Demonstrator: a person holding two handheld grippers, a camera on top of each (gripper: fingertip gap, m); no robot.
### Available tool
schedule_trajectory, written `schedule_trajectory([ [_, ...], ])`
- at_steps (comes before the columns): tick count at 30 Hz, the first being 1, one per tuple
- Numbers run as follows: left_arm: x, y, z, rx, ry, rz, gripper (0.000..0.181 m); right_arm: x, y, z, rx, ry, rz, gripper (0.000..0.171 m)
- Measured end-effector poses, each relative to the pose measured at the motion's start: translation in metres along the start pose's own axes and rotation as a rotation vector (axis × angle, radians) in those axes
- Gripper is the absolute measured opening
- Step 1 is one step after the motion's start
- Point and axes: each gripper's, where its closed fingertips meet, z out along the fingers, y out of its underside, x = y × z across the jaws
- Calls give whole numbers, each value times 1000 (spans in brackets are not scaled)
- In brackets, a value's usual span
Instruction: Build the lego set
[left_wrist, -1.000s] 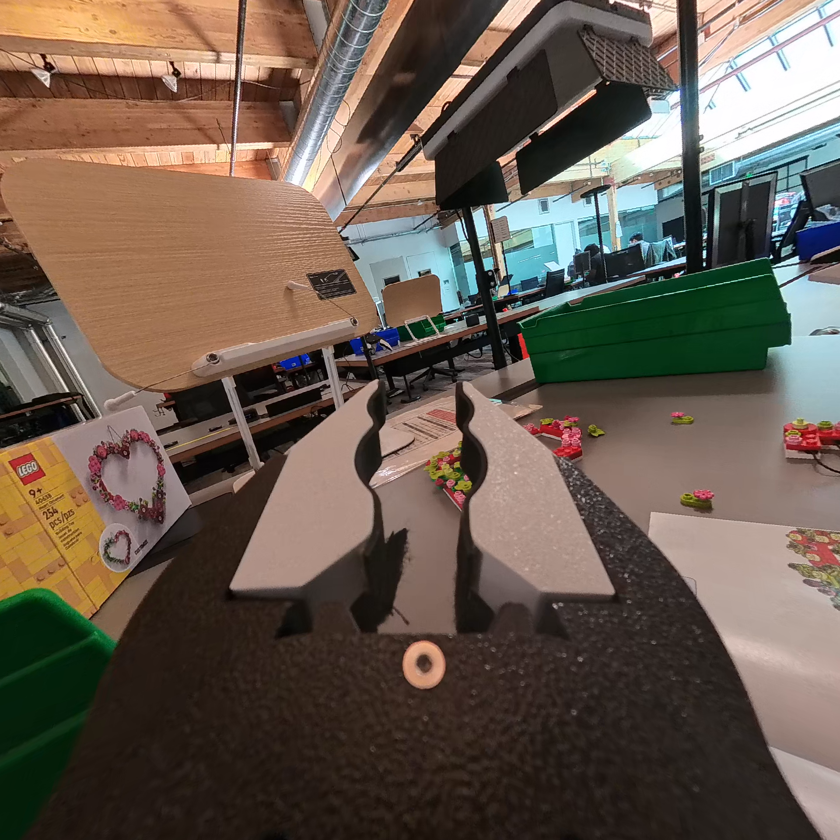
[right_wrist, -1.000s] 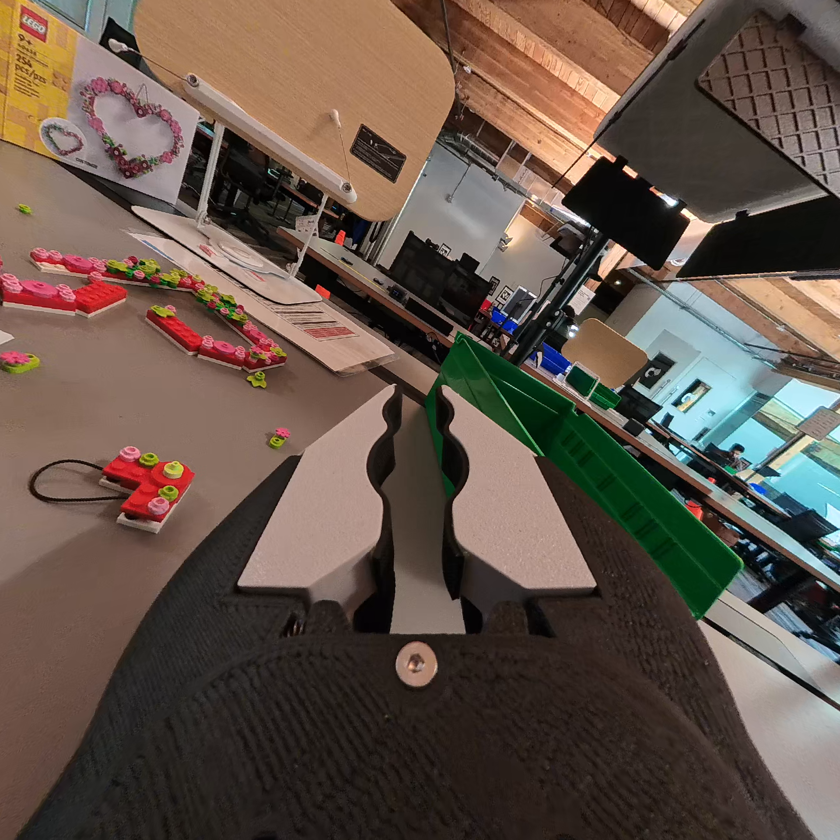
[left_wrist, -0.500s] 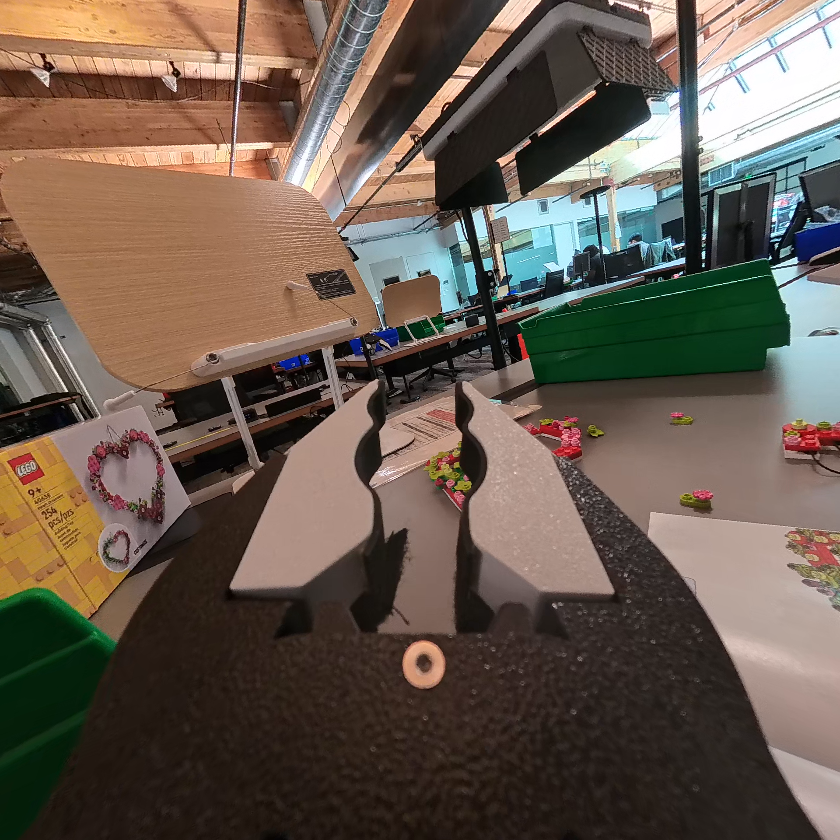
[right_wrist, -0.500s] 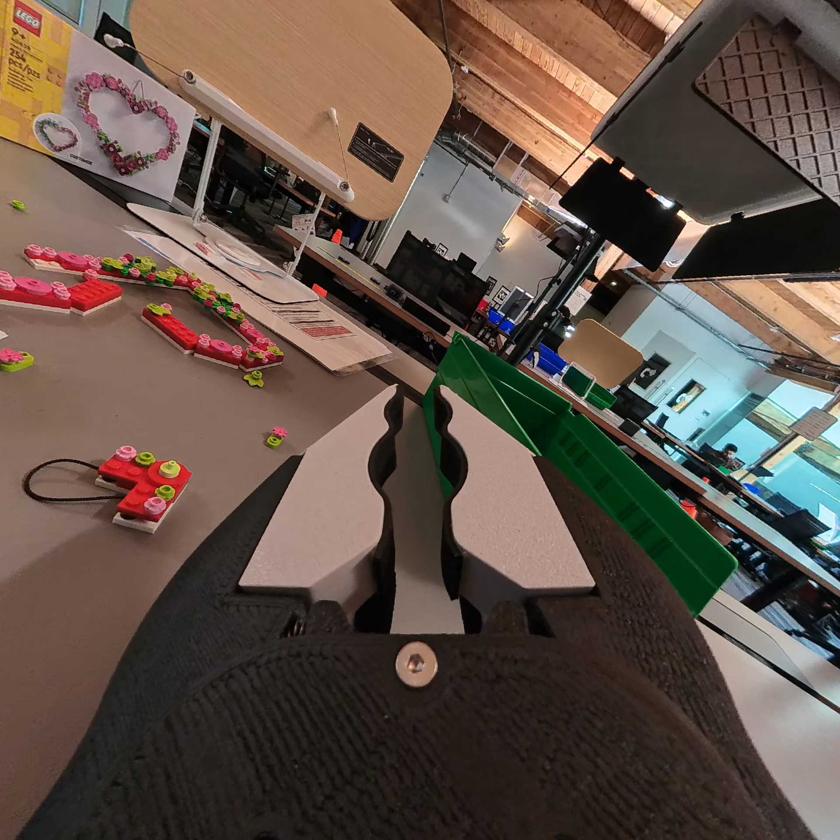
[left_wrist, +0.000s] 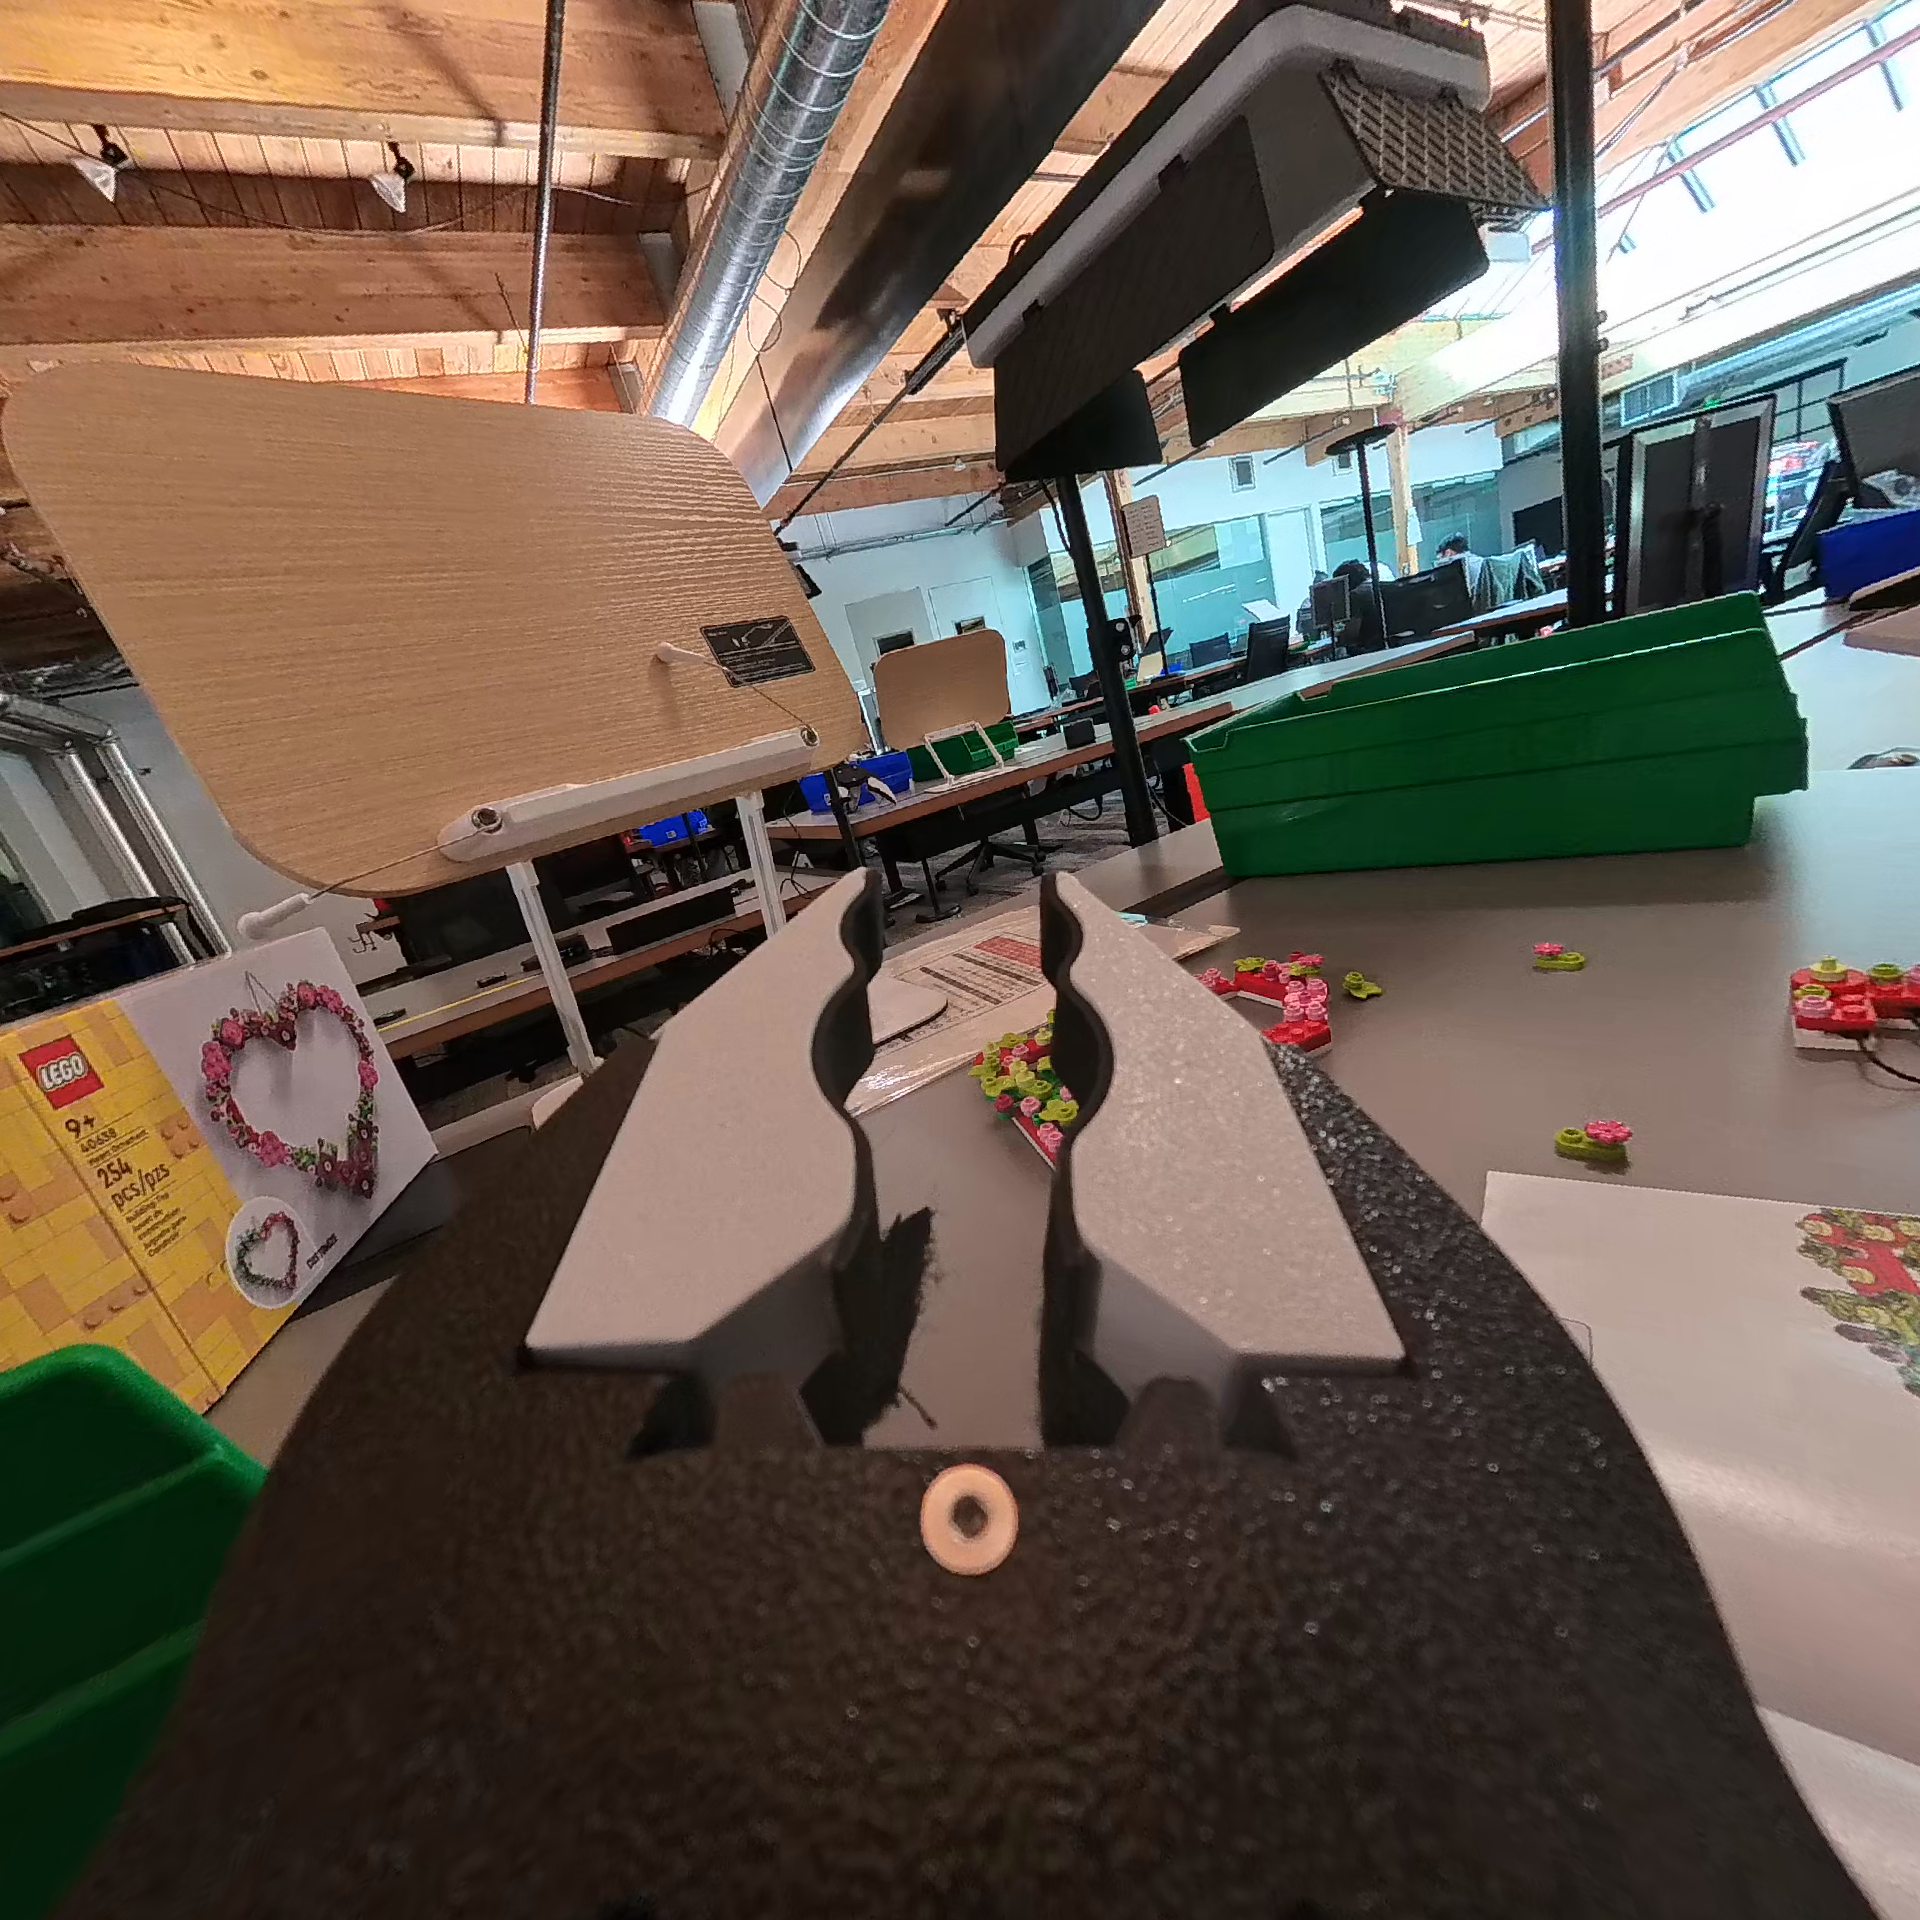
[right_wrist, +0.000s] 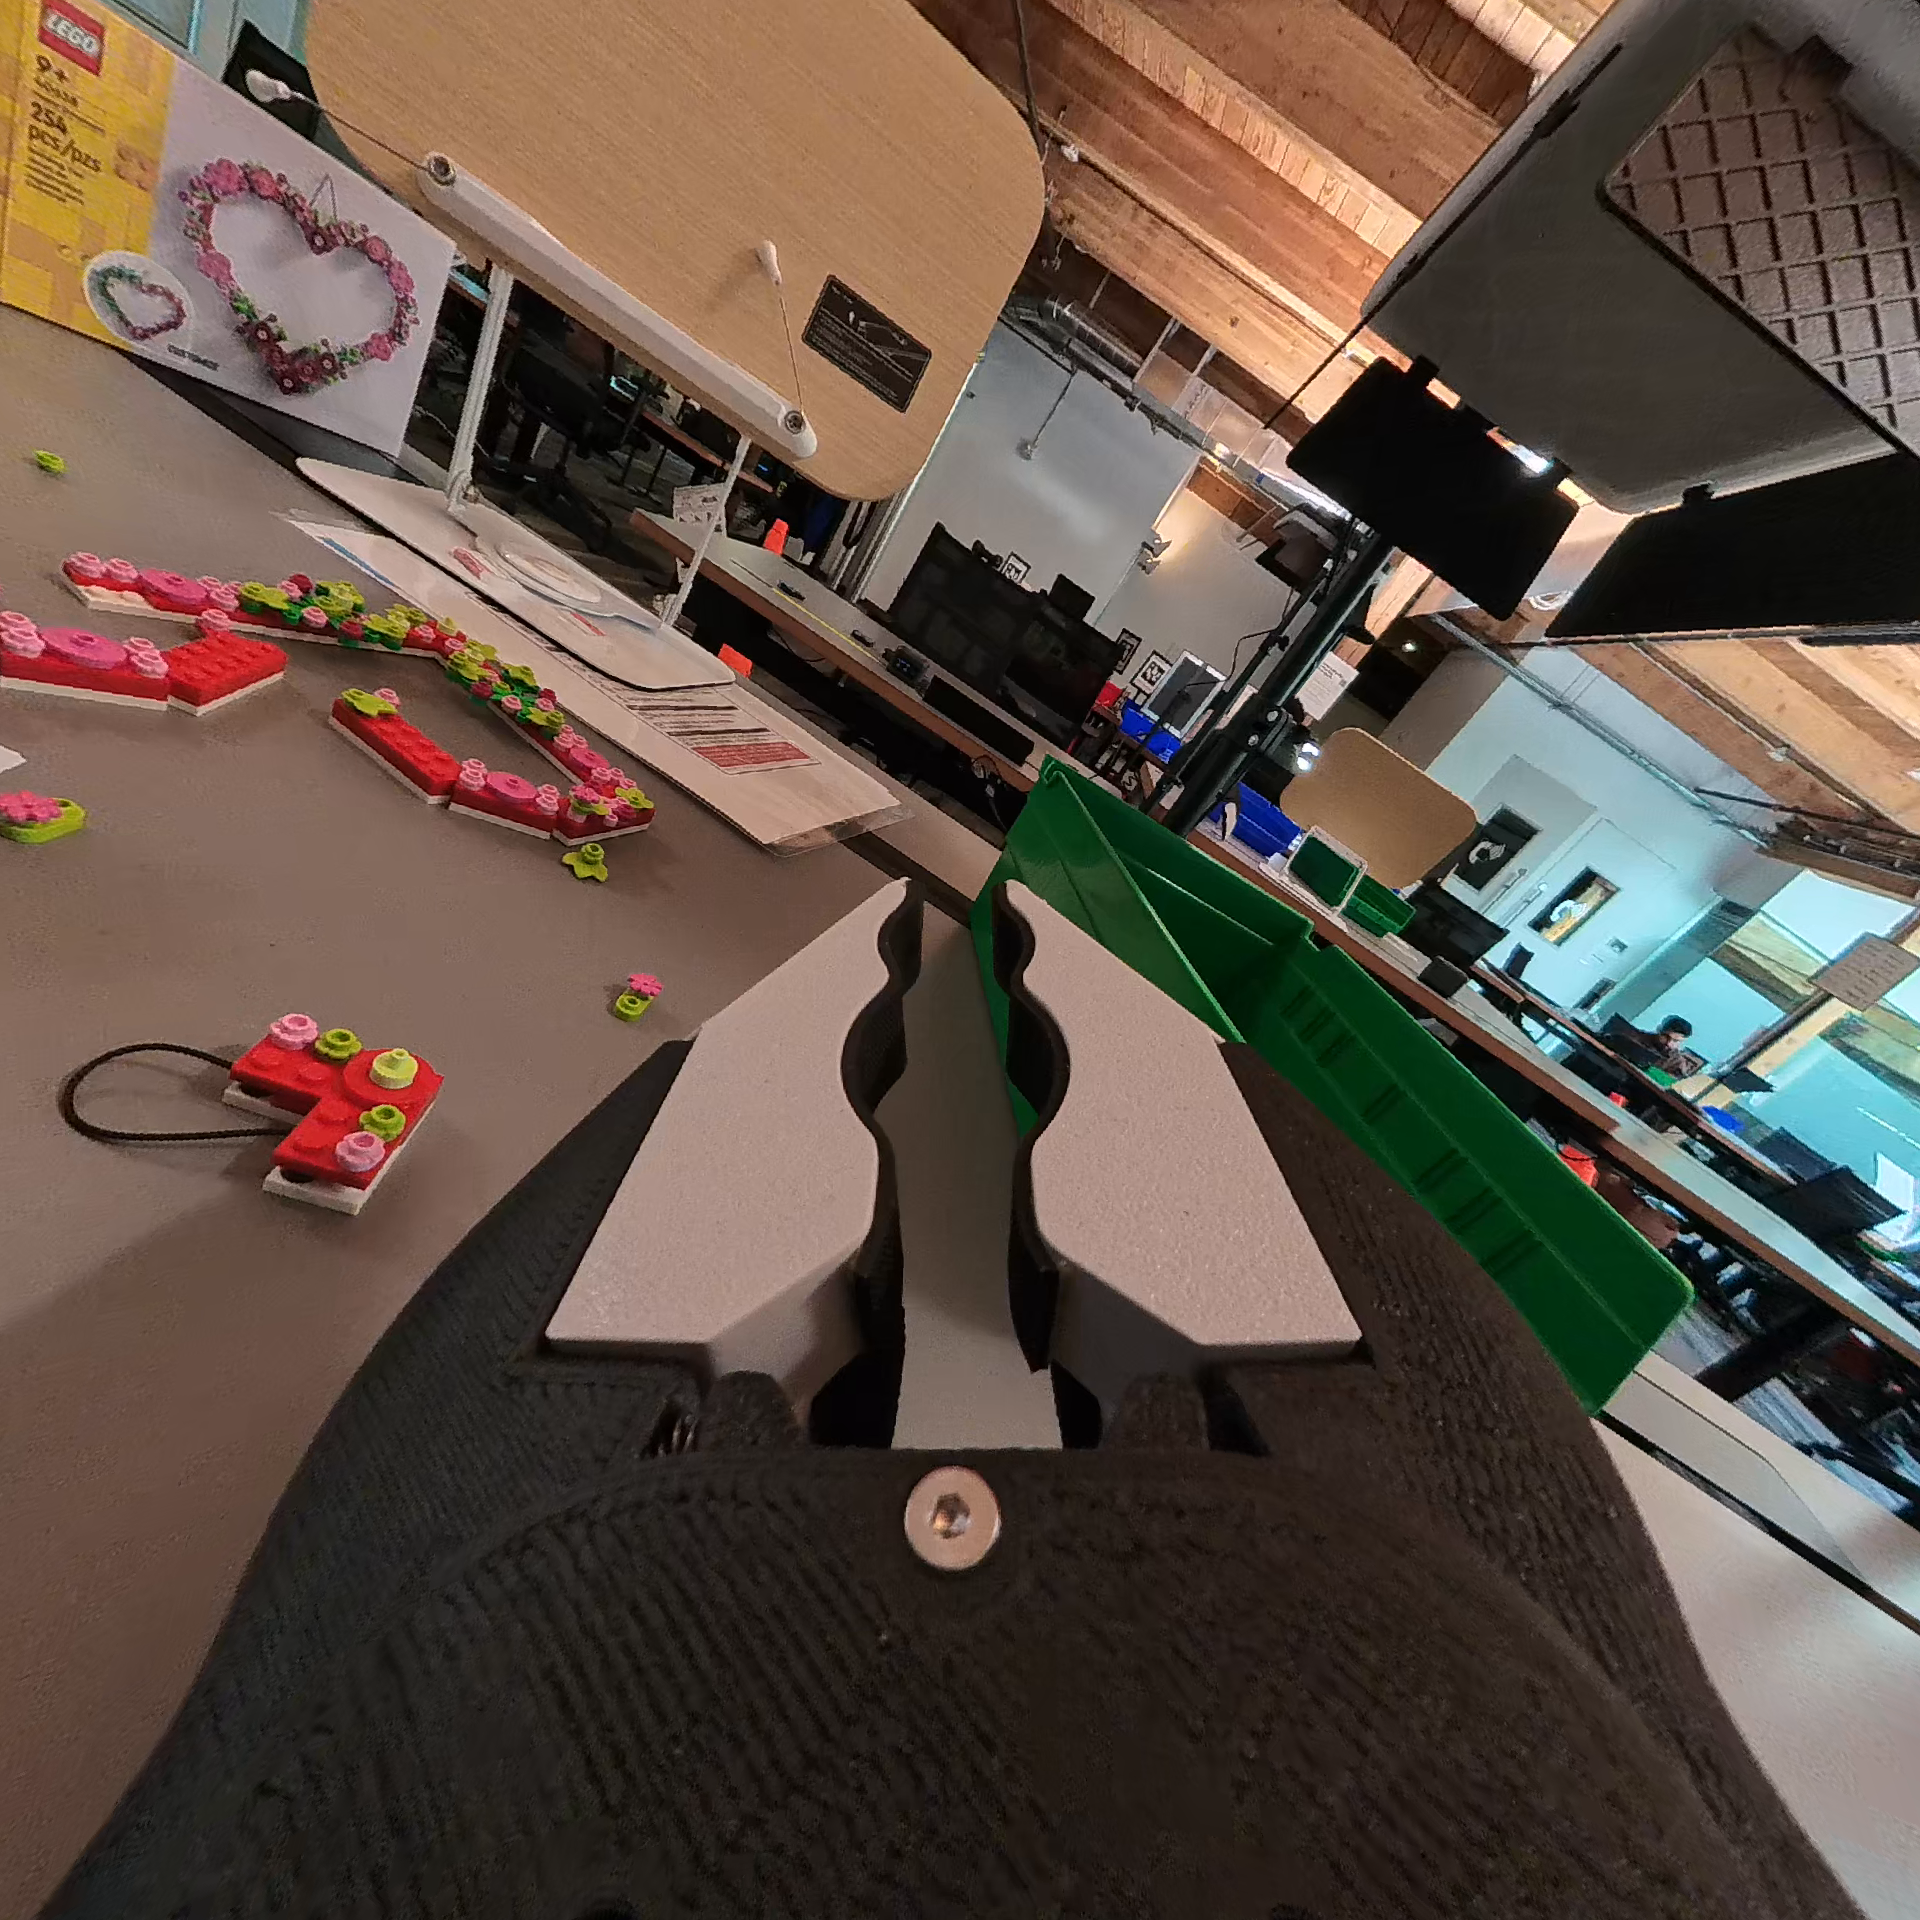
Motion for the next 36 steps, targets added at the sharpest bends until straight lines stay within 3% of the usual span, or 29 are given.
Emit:
schedule_trajectory([
  [1, 0, 0, 0, 1, -1, 0, 28, -1, 0, 0, 0, -5, 1, 11],
  [4, -1, 0, 0, 0, -8, -3, 28, -25, -11, -1, 55, -169, 8, 24],
  [9, -4, 0, -1, 2, -19, -16, 28, -126, -53, -4, 26, -784, 1, 40],
  [11, -3, 0, -1, 4, -13, -17, 28, -163, -64, 2, -21, -981, -128, 40],
  [15, 2, -2, -2, 11, 14, -11, 28, -214, -55, 34, -112, -1210, -473, 41],
  [21, -2, -2, -2, 14, 4, -17, 28, -242, -18, 82, -315, -1377, -803, 57],
  [28, -6, -2, -3, 20, -7, -41, 29, -254, -16, 93, -370, -1478, -958, 50],
  [36, -9, -3, -4, 27, -18, -55, 29, -249, -7, 88, -584, -1545, -963, 18],
])
